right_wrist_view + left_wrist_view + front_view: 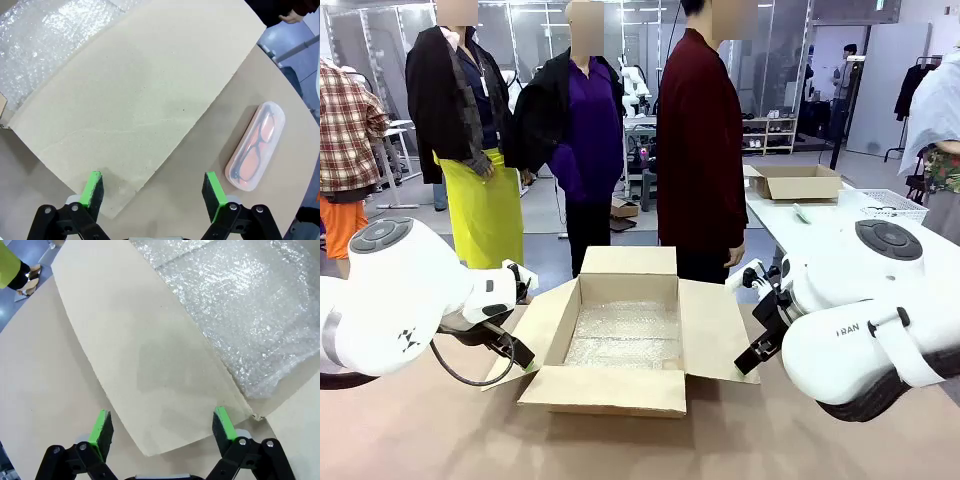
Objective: Pack the glasses set securely to prepare it for shipping.
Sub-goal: Place the Glasses case inside the Package Box.
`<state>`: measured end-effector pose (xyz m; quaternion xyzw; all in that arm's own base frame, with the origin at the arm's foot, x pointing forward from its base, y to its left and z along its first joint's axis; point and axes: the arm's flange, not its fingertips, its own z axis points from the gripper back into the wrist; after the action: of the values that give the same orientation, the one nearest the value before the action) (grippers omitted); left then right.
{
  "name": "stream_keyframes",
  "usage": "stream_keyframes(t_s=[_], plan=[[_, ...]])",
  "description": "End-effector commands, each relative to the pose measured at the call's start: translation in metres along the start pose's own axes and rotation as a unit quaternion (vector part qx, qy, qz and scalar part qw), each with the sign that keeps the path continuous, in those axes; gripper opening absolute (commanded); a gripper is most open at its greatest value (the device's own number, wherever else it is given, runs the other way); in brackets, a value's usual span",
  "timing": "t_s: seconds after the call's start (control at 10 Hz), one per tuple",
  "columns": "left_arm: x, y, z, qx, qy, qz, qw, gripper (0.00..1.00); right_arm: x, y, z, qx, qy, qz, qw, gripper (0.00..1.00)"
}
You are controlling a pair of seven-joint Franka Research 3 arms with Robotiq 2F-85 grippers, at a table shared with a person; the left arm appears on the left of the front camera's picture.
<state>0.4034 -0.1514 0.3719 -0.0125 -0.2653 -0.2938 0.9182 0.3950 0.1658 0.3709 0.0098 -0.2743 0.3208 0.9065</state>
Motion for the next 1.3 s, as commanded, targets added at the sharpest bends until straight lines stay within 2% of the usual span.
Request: stream_keyframes(t_s=[0.0,1.1,1.2], plan=[[0.0000,-0.0001,0.0000,0.000,0.000,0.000,1.000,1.00,0.0010,-0.0003,0.0006,-0.001,-0.002,0.000,1.000,1.00],[0.0000,-0.0001,0.0000,0.000,0.000,0.000,1.000,1.00,-0.0001,-0.0004,0.0000,0.000,0.000,0.001,1.000,1.00],[0.0000,-0.0001,0.0000,0.000,0.000,0.000,1.000,1.00,0.0053,-0.0092,0.0053,-0.005,0.000,-0.022,1.000,1.00]])
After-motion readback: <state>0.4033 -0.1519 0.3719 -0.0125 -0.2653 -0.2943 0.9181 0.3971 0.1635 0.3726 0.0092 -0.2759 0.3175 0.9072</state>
